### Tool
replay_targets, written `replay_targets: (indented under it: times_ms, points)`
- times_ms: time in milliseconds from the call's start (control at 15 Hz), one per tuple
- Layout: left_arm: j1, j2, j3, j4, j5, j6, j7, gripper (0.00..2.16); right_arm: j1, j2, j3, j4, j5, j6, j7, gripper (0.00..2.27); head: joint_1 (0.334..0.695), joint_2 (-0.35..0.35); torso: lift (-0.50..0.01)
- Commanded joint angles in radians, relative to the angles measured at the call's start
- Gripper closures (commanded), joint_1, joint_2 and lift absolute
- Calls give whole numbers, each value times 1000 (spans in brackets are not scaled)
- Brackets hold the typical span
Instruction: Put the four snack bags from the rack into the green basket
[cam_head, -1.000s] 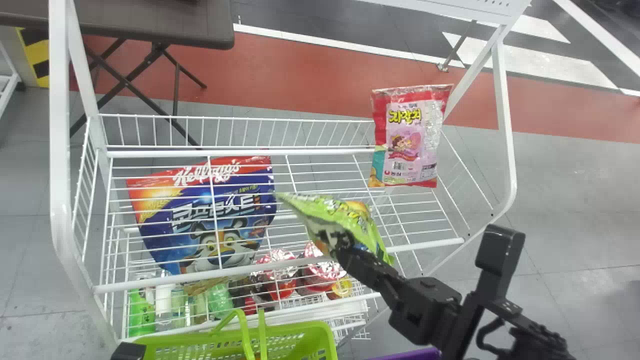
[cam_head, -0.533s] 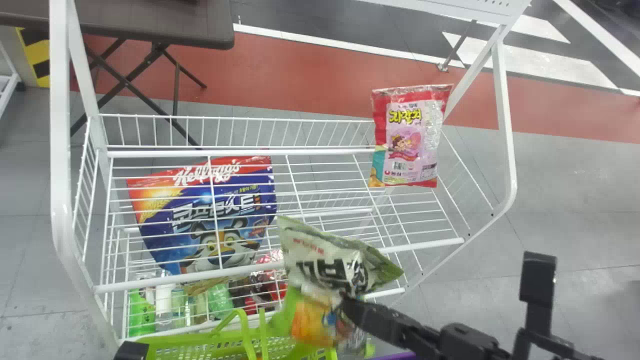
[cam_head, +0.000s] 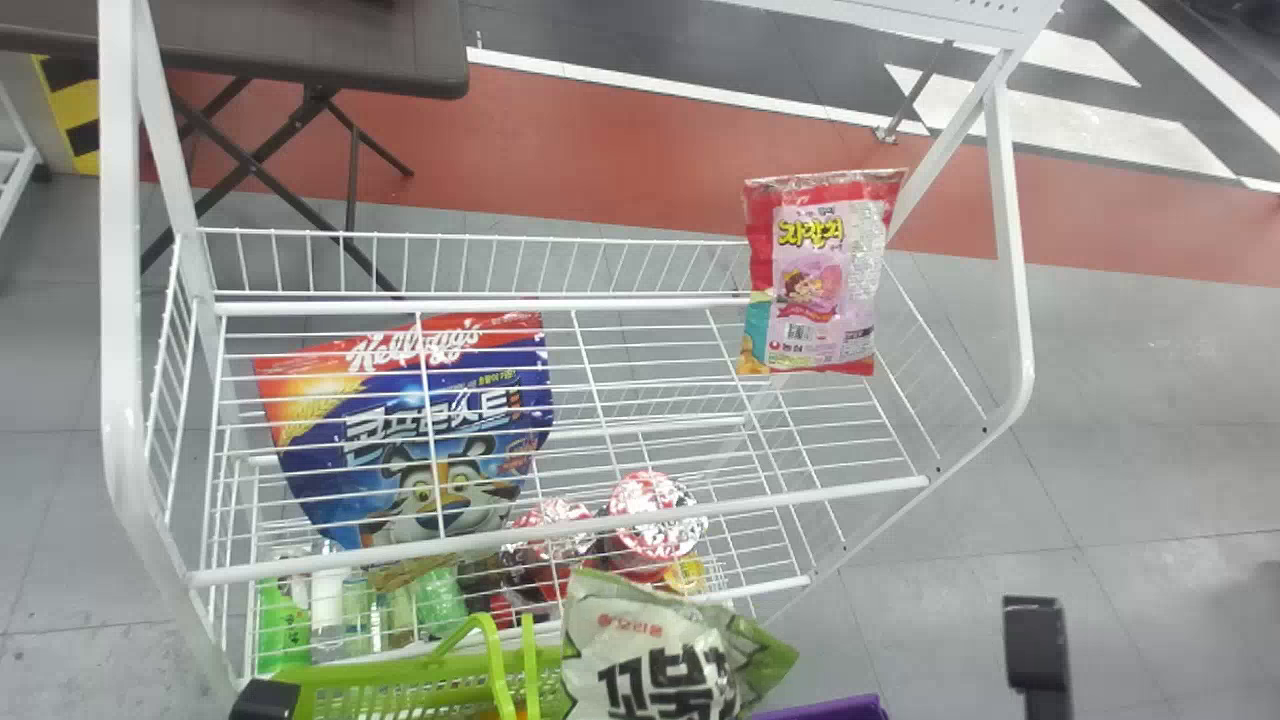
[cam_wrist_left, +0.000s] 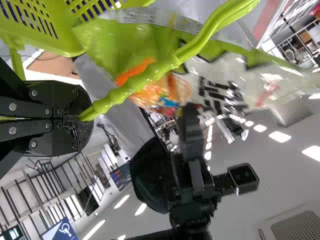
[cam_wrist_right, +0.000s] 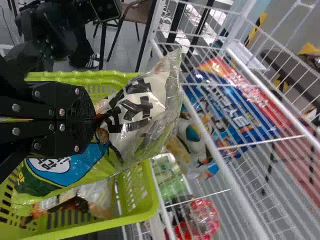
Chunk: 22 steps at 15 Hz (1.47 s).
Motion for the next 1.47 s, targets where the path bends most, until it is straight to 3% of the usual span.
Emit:
replay_targets:
  times_ms: [0, 267, 333, 400, 467, 533, 800, 1067, 1267, 1400]
  points:
    - [0, 0, 0, 1, 0, 3, 0, 2121, -8, 1, 70, 70, 72, 5, 0, 2159, 695, -350, -6]
    - [0, 0, 0, 1, -2, 3, 0, 2121, -32, 1, 171, 128, 163, -49, -8, 2145, 695, -350, -6]
    - [0, 0, 0, 1, 0, 3, 0, 2121, -43, 1, 187, 134, 184, -64, -15, 1872, 695, -350, -6]
    - [1, 0, 0, -1, 0, 3, 0, 2125, -51, 1, 196, 140, 204, -80, -15, 1312, 695, -350, -6]
    - [3, 0, 0, -1, 0, 0, 0, 2121, -61, 1, 210, 145, 232, -83, -23, 299, 695, -350, -6]
    - [3, 0, 0, -1, 0, 0, 0, 2121, -74, 1, 227, 153, 264, -80, -41, -2, 695, -350, -6]
    - [3, 0, 0, -1, -2, 0, 2, 2121, -107, 0, 282, 199, 341, -52, -75, 63, 695, -350, -6]
    - [3, 0, 0, -1, -3, 0, 2, 2121, -81, 1, 179, 134, 219, -95, -8, 66, 695, -350, -6]
    - [1, 0, -5, 2, -3, 0, 11, 2121, -87, 1, 138, 111, 199, -537, -23, 80, 695, -350, -6]
    - [0, -2, -11, 2, -3, 0, 12, 2125, -169, 1, 168, 163, 290, -825, -71, 83, 695, -350, -6]
